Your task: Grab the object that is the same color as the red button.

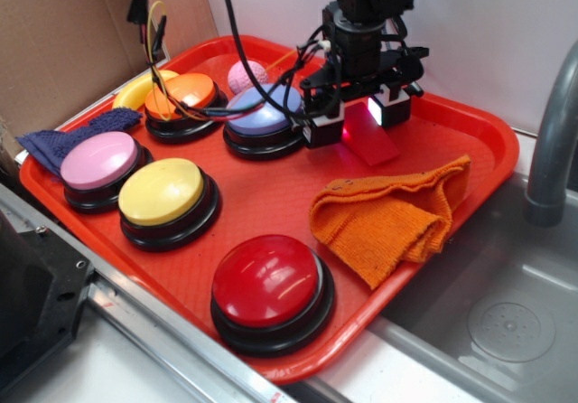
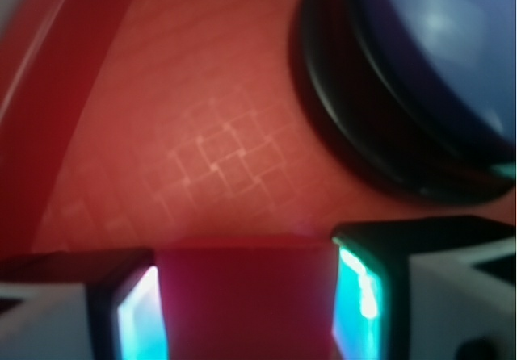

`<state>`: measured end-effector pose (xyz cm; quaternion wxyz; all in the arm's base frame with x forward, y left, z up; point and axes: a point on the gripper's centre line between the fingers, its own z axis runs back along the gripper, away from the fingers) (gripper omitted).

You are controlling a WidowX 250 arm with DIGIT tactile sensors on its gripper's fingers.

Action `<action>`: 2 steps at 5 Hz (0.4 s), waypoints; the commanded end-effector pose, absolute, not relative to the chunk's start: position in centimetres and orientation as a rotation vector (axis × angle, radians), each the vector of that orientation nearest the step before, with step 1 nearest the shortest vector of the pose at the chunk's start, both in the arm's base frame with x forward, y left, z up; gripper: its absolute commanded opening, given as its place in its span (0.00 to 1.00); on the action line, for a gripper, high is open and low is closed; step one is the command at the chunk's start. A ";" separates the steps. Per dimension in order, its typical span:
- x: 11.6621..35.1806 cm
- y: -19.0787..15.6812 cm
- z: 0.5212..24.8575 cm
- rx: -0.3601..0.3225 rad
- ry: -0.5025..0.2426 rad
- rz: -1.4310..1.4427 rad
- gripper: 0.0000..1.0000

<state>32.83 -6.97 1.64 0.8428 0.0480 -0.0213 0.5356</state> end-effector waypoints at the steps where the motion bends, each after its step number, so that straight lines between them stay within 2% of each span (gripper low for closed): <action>1: 30.9 -5.5 11.7 0.008 -0.153 0.693 0.00; 2: 28.8 -4.9 15.7 -0.041 -0.162 0.560 0.00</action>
